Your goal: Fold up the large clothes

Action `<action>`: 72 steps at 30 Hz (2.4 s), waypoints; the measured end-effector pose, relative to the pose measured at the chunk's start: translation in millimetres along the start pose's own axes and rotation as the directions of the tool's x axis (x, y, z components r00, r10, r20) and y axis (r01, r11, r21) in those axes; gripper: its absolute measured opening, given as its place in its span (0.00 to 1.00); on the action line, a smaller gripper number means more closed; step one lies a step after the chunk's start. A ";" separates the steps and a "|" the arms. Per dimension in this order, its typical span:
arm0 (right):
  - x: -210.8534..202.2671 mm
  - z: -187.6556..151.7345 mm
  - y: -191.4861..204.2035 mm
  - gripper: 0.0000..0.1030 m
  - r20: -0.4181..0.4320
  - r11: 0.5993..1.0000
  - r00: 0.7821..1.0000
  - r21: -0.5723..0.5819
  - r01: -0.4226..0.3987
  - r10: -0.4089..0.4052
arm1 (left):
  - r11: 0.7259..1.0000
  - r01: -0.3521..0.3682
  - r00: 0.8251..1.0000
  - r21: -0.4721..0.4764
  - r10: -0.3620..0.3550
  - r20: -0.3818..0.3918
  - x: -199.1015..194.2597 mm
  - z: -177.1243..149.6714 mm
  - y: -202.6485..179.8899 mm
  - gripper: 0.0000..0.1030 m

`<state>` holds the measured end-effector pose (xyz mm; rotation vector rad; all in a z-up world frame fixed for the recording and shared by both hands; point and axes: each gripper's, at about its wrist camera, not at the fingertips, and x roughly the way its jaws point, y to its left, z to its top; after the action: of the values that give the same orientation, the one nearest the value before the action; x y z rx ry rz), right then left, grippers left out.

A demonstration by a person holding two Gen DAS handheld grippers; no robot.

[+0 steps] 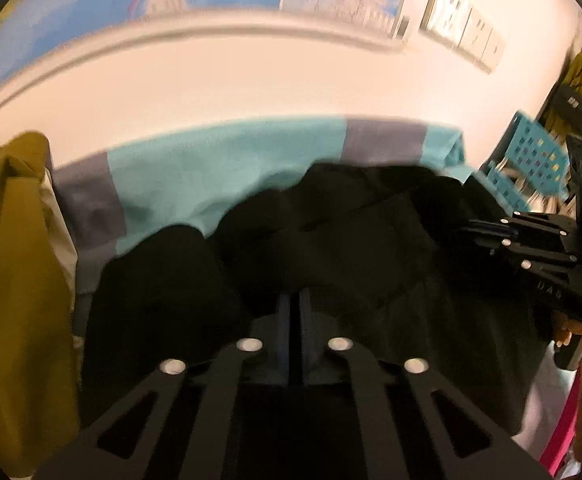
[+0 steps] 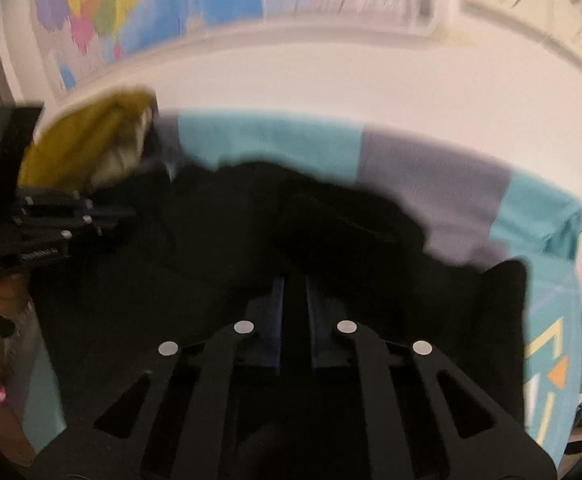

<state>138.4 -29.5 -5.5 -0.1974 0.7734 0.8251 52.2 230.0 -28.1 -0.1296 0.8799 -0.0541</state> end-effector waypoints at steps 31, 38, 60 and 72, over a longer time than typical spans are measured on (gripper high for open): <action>-122.8 -144.4 -104.1 0.82 0.108 0.957 0.994 0.287 -0.035 0.004 | 0.989 -0.099 0.980 -0.113 0.116 0.162 -91.5 -117.2 45.0 0.74; -93.4 -157.6 -98.0 0.49 0.070 0.961 0.997 0.273 -0.043 0.025 | 0.992 -0.028 0.990 -0.127 0.044 0.132 -67.1 -138.7 38.3 0.79; -191.6 -180.8 -121.5 0.51 0.133 0.912 0.975 0.394 0.111 -0.176 | 0.981 -0.043 0.991 -0.190 0.067 0.119 -113.5 -146.4 29.1 0.50; -95.5 -92.0 -69.0 0.60 -0.007 0.985 0.989 0.084 0.148 -0.148 | 0.994 0.101 0.992 0.040 -0.103 0.066 -61.5 -80.6 -47.9 0.62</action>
<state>97.7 -173.1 -14.5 -0.1778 0.7834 0.6505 -48.8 181.4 -25.4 -0.1416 0.8038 -0.1603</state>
